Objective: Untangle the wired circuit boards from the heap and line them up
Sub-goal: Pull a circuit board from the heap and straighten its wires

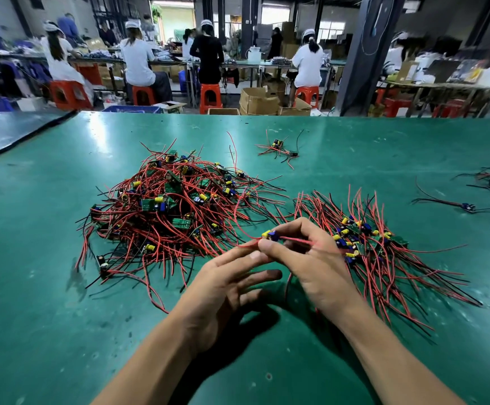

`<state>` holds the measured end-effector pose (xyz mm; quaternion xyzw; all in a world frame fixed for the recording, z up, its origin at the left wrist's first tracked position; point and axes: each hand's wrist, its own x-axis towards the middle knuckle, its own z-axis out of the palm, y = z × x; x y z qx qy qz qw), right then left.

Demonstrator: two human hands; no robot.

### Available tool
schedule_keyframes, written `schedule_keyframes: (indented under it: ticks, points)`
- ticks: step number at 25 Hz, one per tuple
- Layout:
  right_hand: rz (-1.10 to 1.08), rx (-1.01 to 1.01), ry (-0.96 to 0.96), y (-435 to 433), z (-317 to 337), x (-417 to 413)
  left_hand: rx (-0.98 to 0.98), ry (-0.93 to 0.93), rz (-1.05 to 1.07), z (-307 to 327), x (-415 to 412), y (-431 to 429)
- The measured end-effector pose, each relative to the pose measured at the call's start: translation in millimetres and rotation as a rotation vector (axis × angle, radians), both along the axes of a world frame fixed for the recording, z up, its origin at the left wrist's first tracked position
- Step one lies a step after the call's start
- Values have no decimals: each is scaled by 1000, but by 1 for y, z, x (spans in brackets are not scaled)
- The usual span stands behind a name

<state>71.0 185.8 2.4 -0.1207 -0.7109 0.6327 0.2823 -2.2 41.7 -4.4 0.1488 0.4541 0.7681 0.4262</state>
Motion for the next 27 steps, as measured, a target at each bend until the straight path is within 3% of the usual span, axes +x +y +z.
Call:
schedule_keyframes:
  ticks: [4, 7, 11, 14, 17, 21, 27]
  points:
    - [-19, 258, -38, -6, -3, 2, -32, -11, 131, 3, -2, 0]
    - [130, 349, -37, -9, -5, 3, -92, -25, 201, 1, -6, -2]
    - [372, 44, -74, -4, 1, 3, -113, -114, 227, 3, -10, -6]
    - [304, -143, -137, -1, 4, 3, -113, -82, 103, 6, -3, -7]
    - [427, -322, -293, -2, 5, 3, -133, -3, -66, 5, 5, -4]
    - [550, -418, -384, -6, 10, 6, -151, 9, -118, 0, 3, -4]
    - [652, -575, -302, -5, 13, 11, -96, 34, -206, 2, 8, -5]
